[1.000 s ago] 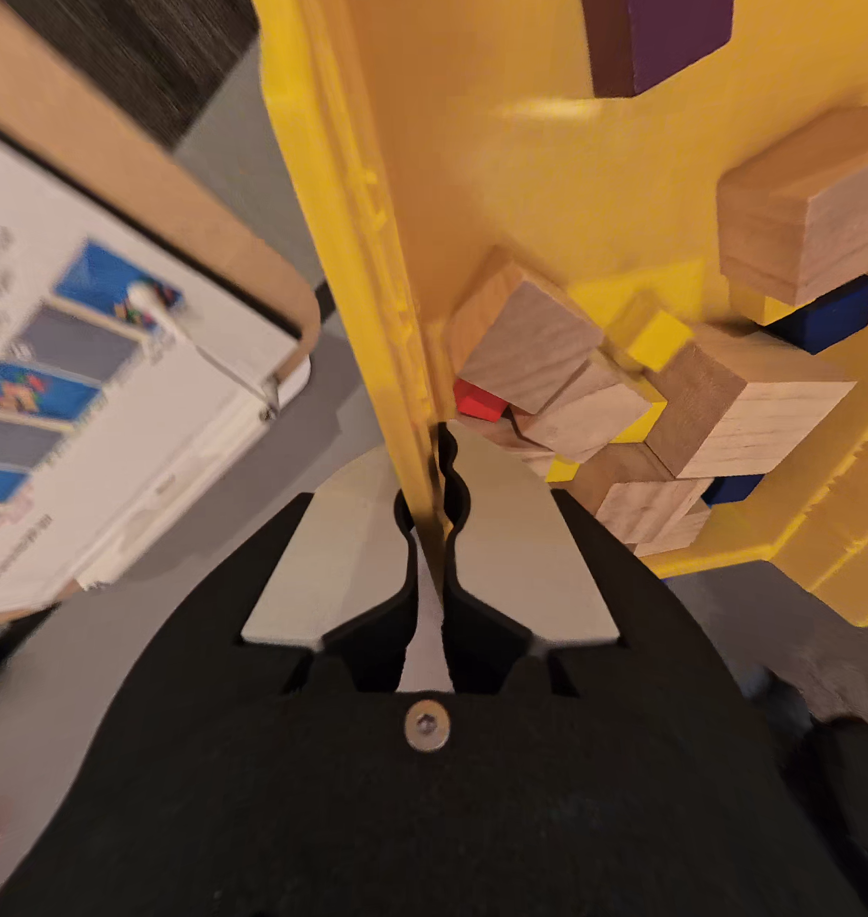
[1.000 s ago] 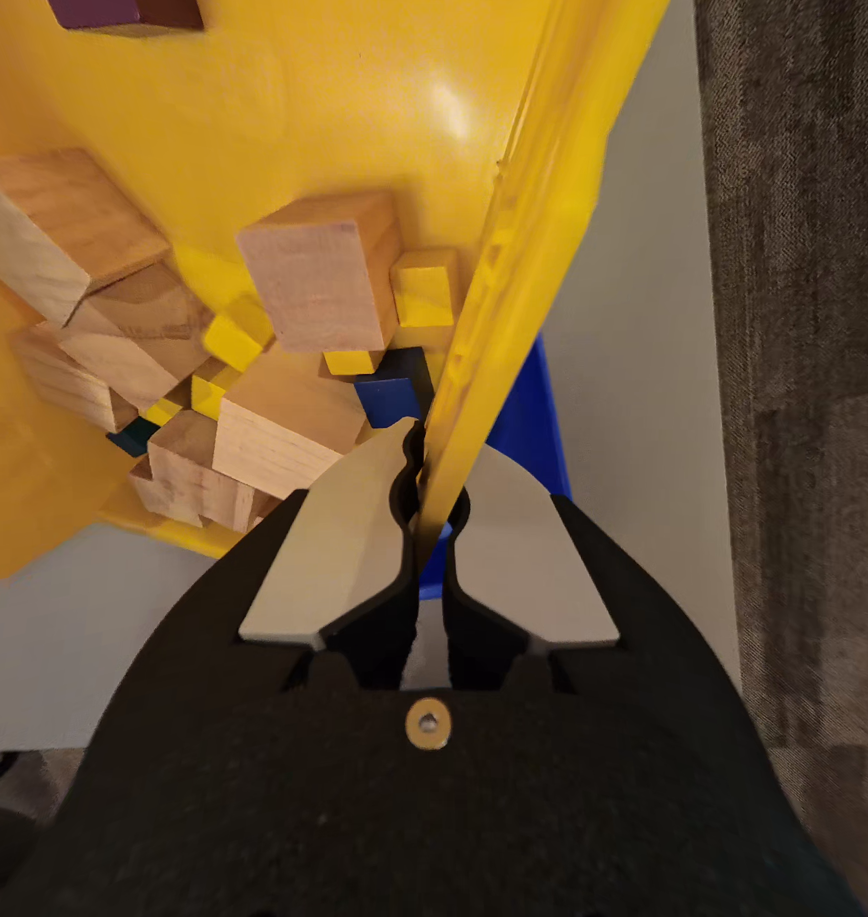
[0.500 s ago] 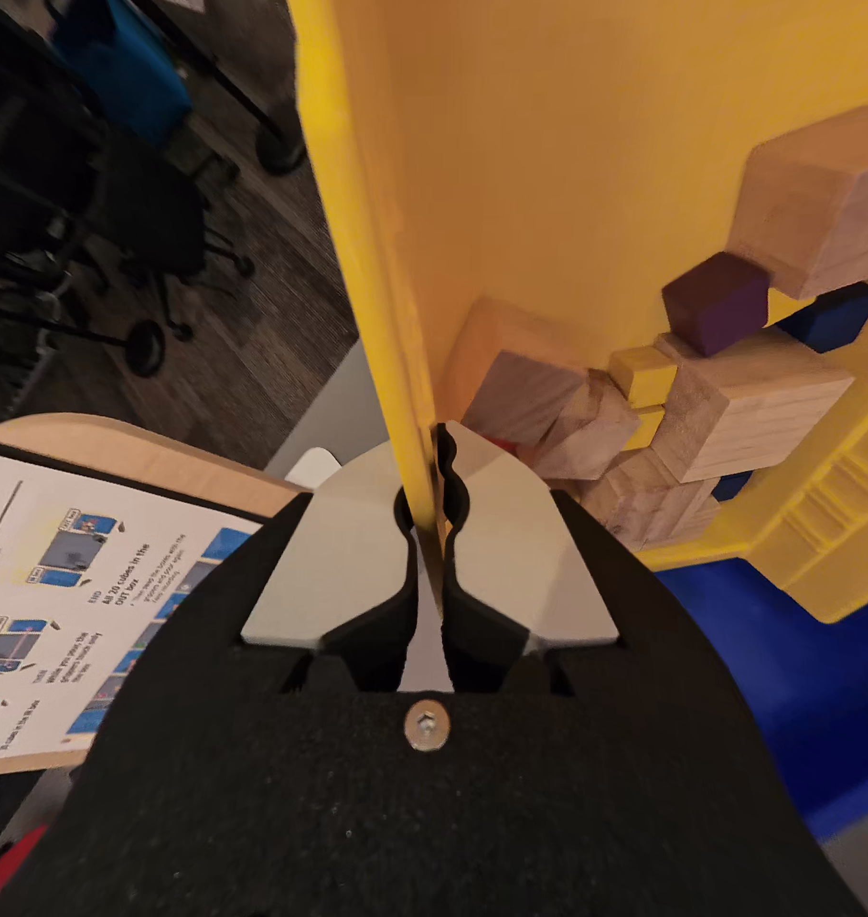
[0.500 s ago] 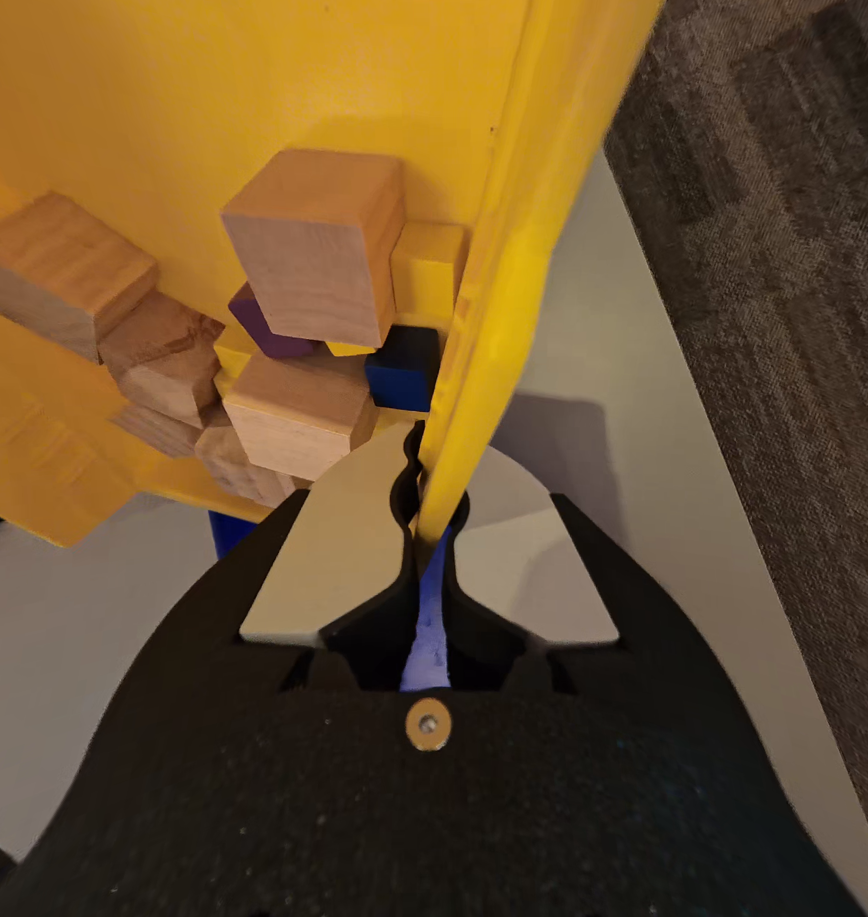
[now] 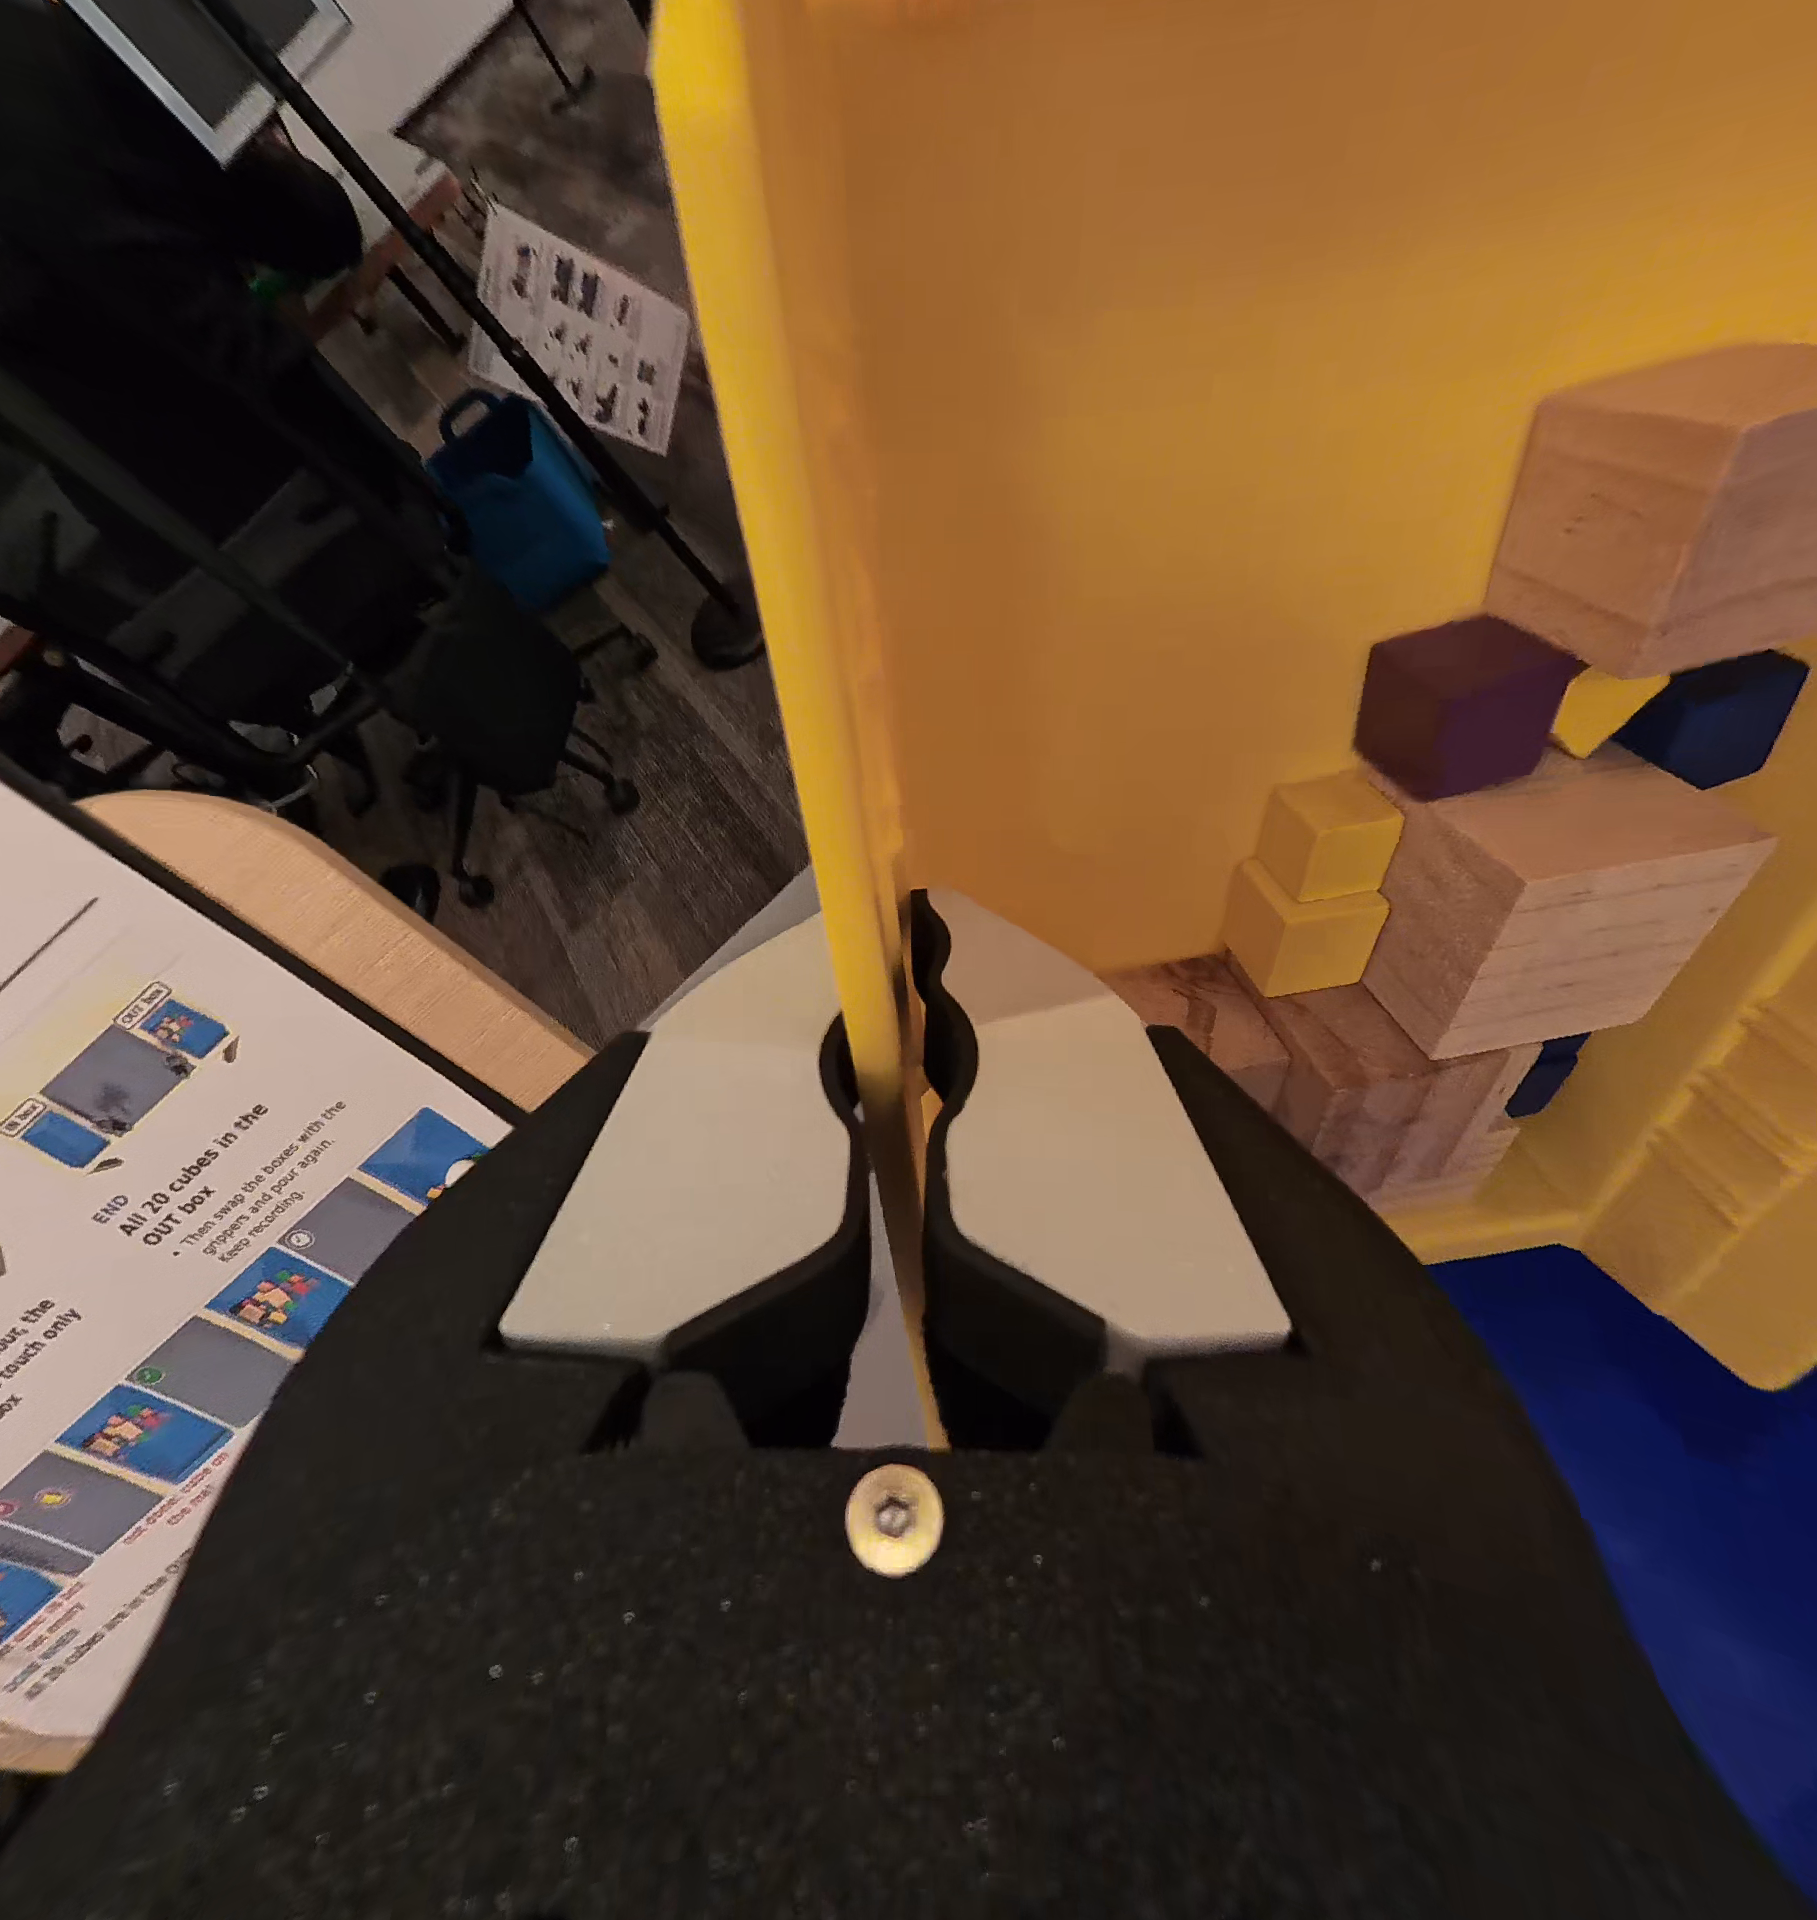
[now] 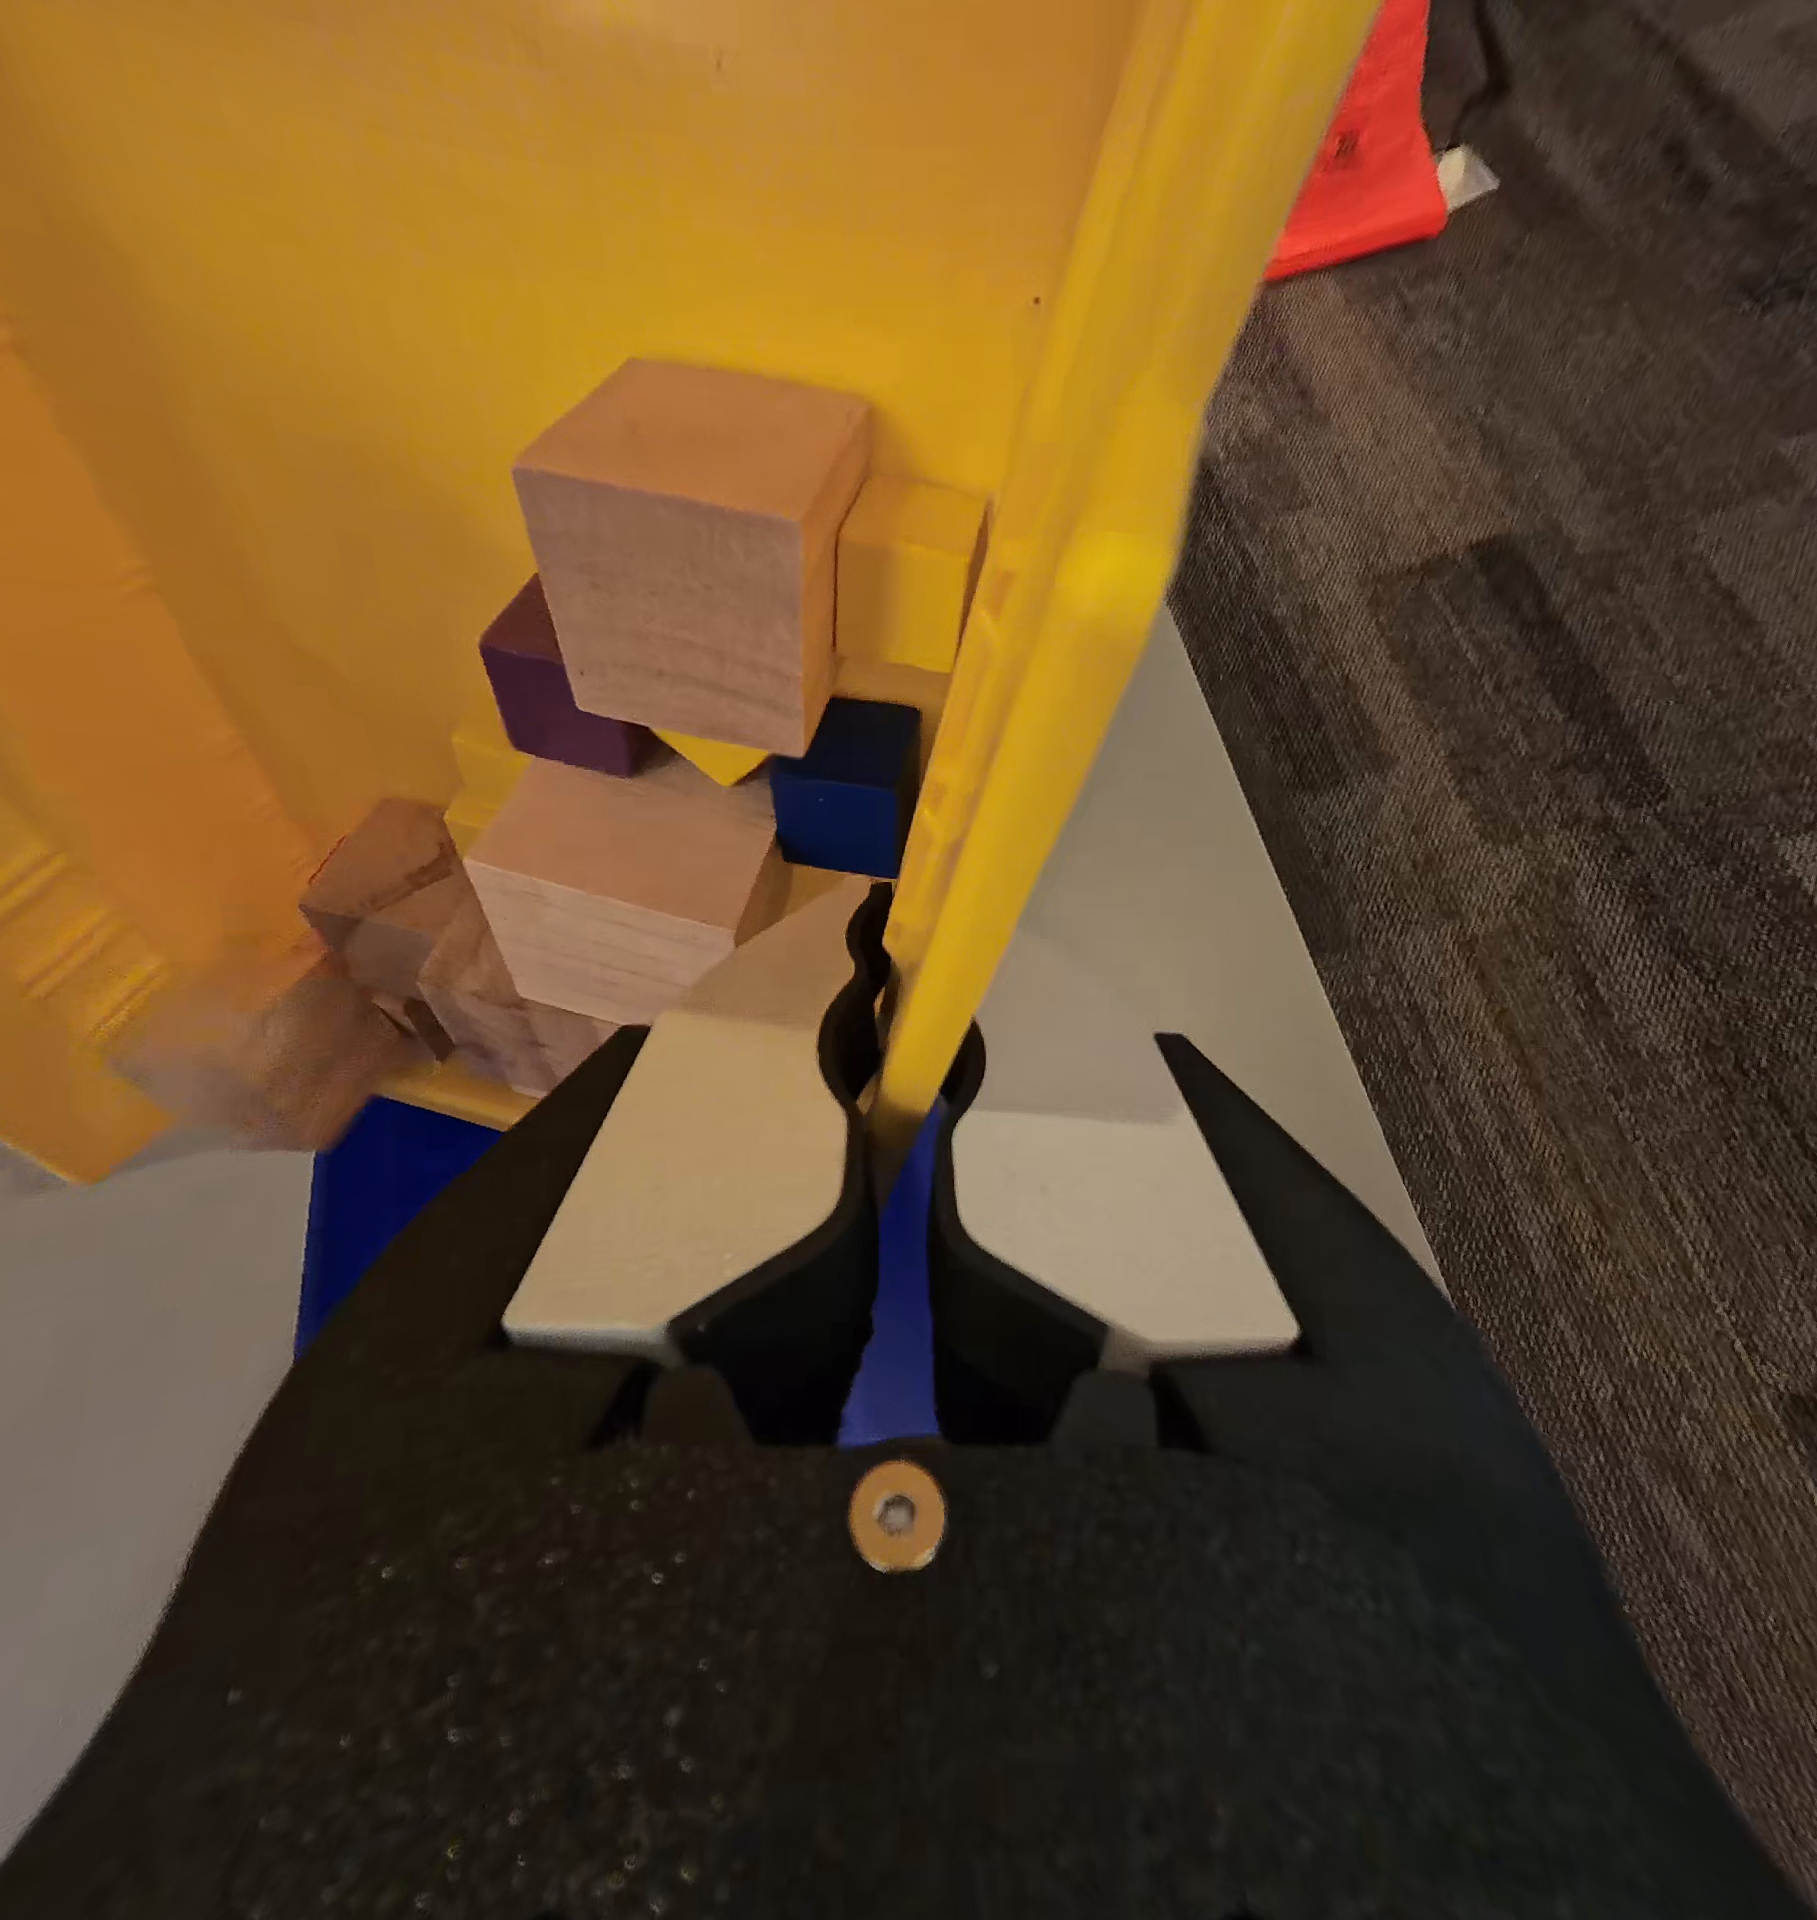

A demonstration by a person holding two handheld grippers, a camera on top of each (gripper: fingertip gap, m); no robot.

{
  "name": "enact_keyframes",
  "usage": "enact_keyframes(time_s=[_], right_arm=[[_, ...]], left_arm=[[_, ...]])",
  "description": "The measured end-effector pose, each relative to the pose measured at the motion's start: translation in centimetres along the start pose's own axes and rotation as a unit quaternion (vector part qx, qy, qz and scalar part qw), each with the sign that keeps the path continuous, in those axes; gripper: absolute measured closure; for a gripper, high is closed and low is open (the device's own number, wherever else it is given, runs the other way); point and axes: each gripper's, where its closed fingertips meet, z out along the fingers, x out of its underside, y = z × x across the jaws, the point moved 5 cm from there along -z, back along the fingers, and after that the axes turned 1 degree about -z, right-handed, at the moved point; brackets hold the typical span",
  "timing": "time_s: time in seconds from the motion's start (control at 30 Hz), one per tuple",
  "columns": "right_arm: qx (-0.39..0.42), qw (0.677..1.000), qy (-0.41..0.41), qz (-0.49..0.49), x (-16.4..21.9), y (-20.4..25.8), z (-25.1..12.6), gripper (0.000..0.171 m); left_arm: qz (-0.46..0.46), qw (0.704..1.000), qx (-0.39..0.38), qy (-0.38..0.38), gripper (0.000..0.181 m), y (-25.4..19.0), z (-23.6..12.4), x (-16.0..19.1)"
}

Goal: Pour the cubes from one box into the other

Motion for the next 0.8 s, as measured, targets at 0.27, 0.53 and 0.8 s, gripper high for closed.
enact_keyframes(time_s=[0.27, 0.53, 0.8], right_arm=[[-0.015, 0.999, -0.026, 0.020, 1.9, -0.5, -0.3, 0.166], [0.014, 0.993, -0.098, -0.056, -1.0, 0.4, -2.0, 0.167], [0.013, 0.983, -0.149, -0.110, -0.1, 1.6, -2.2, 0.166]], left_arm=[[0.005, 0.997, -0.035, -0.062, 0.177, -1.4, -1.0, 1.4], [-0.059, 0.991, -0.037, -0.111, 0.177, -0.7, -2.4, 1.7], [-0.120, 0.972, -0.060, -0.193, 0.177, -0.6, -4.3, 4.3]])
